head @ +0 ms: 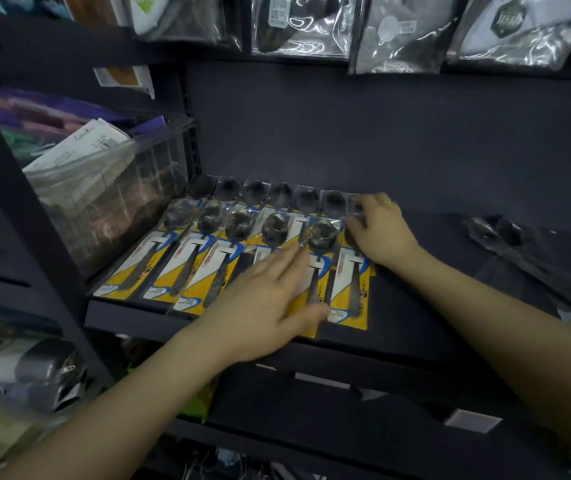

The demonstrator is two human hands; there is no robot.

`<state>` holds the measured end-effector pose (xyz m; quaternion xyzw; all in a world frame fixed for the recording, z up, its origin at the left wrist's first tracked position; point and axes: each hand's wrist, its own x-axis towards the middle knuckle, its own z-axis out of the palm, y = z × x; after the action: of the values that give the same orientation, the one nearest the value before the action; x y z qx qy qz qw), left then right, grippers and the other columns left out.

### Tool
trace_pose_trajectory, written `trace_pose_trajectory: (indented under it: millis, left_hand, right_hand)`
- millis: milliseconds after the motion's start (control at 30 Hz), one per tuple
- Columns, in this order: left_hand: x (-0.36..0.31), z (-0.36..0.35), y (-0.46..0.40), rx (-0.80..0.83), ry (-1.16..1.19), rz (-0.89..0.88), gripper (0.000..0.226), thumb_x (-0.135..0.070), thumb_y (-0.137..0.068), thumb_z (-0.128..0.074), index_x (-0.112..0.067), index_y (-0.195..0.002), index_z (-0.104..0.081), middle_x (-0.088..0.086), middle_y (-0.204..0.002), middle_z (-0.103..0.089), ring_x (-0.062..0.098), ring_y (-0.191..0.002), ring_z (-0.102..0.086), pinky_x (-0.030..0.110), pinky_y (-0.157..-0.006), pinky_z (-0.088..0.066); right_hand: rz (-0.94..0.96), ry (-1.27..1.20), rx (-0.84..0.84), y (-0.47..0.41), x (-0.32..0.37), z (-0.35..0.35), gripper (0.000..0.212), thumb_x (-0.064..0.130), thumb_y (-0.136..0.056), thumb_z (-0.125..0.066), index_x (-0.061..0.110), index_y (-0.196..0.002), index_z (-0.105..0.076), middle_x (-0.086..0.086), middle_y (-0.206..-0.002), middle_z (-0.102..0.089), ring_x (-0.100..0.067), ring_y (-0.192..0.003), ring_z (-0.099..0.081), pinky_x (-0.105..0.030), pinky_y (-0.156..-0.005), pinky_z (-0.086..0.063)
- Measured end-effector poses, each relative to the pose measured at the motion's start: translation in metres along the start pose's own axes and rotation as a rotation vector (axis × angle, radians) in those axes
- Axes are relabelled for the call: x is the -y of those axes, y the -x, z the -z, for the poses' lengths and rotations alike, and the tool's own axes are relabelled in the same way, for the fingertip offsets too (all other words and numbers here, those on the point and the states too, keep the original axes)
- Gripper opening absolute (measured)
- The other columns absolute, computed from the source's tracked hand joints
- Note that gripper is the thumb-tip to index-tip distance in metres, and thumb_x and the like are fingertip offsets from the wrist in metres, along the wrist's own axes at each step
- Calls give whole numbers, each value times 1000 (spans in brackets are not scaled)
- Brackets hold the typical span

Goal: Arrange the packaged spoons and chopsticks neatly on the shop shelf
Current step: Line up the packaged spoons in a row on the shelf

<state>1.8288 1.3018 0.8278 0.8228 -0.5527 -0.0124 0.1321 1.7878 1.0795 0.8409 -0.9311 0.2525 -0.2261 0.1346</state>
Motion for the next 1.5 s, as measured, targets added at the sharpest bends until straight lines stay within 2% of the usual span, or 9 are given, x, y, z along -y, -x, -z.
trace_pose_trajectory:
  millis: [233,367,467,600,700,933,1233,1400,1500]
  left_hand:
    - [36,4,12,16,-208,36,59,-51,-93,-23,-28,-146,-11,-2,-157,-7,15,-143,-2,29,-115,-2]
    - [42,6,14,-6,-177,26,54,-42,-96,-26,-27,-146,-13,-5,-157,-7,12,-143,-1,27,-114,-2]
    - [32,7,8,-17,-108,-60,59,-49,-94,-25,-31,-146,-5,-7,-157,0,11,-143,0,26,-113,-2]
    - [10,4,-9,60,-169,-267,66,-65,-86,-25,-41,-144,-6,-8,-156,3,13,-143,-1,31,-114,-4]
    - [11,-1,-13,100,-174,-237,62,-63,-87,-26,-40,-143,-12,-7,-157,-3,13,-144,-5,29,-114,-11]
    - [7,-13,1,-37,-137,-171,60,-62,-87,-17,-38,-142,-17,-4,-153,-17,16,-139,-17,31,-110,-22]
    - [10,-14,3,-105,-98,-101,59,-59,-86,-19,-31,-136,-30,-1,-144,-30,17,-138,-17,32,-109,-24]
    - [14,-9,1,-62,-43,-91,59,-59,-85,-17,-30,-134,-31,-3,-148,-25,14,-139,-16,30,-108,-24]
    - [12,-9,-2,-15,-67,-113,73,-70,-79,-17,-34,-143,-12,-6,-155,-9,13,-142,-7,28,-112,-13]
  right_hand:
    - [268,157,360,25,33,-20,63,44,-97,-30,10,-148,-15,-10,-157,-10,-23,-145,-6,-36,-119,-11]
    - [305,150,238,26,33,-18,56,40,-98,-31,10,-145,-24,-10,-156,-18,-25,-143,-16,-37,-115,-18]
    - [163,163,-28,17,19,-6,48,31,-95,-42,10,-137,-39,-14,-145,-38,-33,-134,-31,-43,-107,-30]
    - [-238,48,46,1,-5,3,36,23,-90,-50,5,-121,-52,-20,-125,-54,-41,-119,-43,-43,-98,-37]
    - [-319,-117,29,-4,-15,5,27,14,-88,-53,7,-113,-62,-18,-116,-62,-38,-114,-50,-40,-95,-45]
    - [-307,-605,143,-14,-3,10,15,-3,-89,-51,4,-95,-63,-2,-70,-57,-9,-61,-52,-10,-42,-41]
    - [-188,-192,-27,-25,13,-10,22,2,-90,-45,-1,-102,-63,-18,-110,-64,-30,-104,-59,-28,-75,-43]
    - [-123,-214,-72,-21,15,-16,23,2,-91,-44,0,-109,-59,-18,-113,-62,-29,-101,-59,-26,-74,-43]
    - [-77,-177,-30,-19,13,-13,18,12,-90,-53,2,-102,-61,-15,-103,-65,-27,-93,-61,-28,-72,-45]
